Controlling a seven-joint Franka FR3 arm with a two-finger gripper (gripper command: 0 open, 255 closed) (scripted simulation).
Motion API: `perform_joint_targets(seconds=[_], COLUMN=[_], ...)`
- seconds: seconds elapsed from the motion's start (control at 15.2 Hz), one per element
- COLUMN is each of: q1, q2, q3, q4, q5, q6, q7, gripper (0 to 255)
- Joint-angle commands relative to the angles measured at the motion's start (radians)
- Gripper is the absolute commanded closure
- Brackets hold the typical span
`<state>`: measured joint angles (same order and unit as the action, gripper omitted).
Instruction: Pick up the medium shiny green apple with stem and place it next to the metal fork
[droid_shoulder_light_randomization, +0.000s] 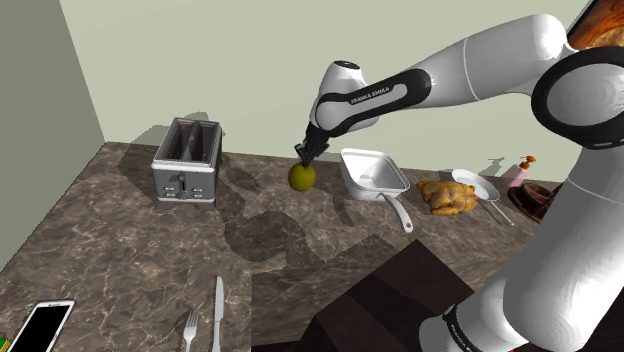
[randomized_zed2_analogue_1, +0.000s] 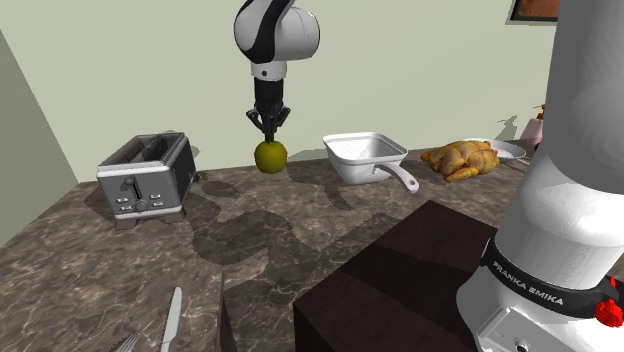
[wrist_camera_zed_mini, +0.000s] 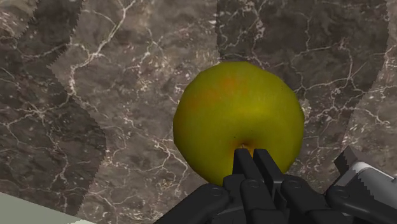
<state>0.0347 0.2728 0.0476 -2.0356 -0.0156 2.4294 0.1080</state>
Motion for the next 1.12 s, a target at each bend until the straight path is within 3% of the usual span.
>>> perform_joint_targets(seconds=[0.0,0.26,1.06], q1=[0.000,0.000,0.186], q2=[-0.015,-0.044,-0.005], q3=[0.001,0.002,0.079], q4=[0.009,0.026,0.022], q5=[0.001,0.003,-0.076], q6=[-0.025,-0.070,-0.035], q7=[0.001,-0.001,0.313], gripper=[255,255,255])
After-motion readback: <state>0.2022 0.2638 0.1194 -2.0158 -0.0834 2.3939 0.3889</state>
